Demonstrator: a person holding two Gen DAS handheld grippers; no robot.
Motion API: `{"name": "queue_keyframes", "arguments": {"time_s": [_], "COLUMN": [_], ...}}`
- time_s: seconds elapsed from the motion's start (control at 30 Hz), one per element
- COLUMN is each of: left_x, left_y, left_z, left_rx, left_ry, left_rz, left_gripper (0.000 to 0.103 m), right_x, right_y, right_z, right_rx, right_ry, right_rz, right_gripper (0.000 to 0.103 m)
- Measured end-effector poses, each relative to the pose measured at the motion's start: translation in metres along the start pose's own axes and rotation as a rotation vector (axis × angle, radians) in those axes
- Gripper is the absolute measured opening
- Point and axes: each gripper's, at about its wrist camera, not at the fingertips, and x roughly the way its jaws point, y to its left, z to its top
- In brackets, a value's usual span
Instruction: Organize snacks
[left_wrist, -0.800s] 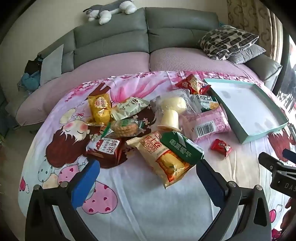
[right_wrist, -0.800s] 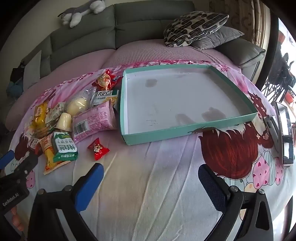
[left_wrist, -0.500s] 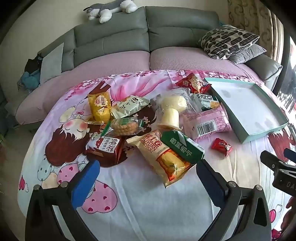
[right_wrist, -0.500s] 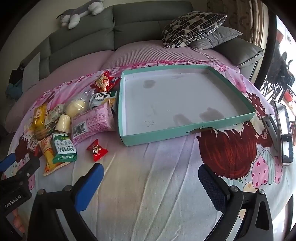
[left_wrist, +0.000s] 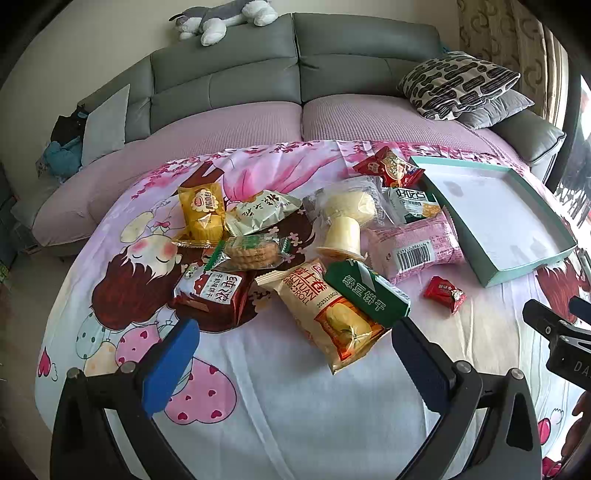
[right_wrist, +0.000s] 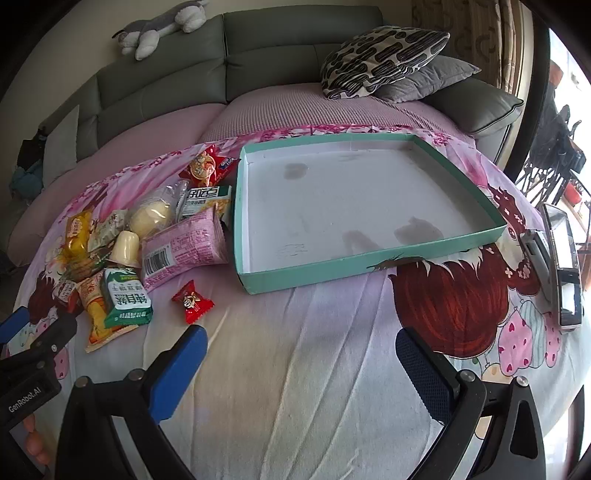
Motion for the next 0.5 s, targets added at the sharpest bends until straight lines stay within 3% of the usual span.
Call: {"name": "queue_keyframes", "arguments": {"time_s": [0.5], "left_x": [0.0012], "left_y": [0.0018], "left_z": [-0.0012], "left_rx": [-0.009], "left_ry": [0.007], "left_rz": [-0.005], "left_gripper": [0.103], "right_x": [-0.0002], "right_y": [0.0012], "right_z": [-0.0005], "right_rx": [-0.002], "right_ry": [0.001], "right_rz": [-0.007], "right_gripper": [0.103]}}
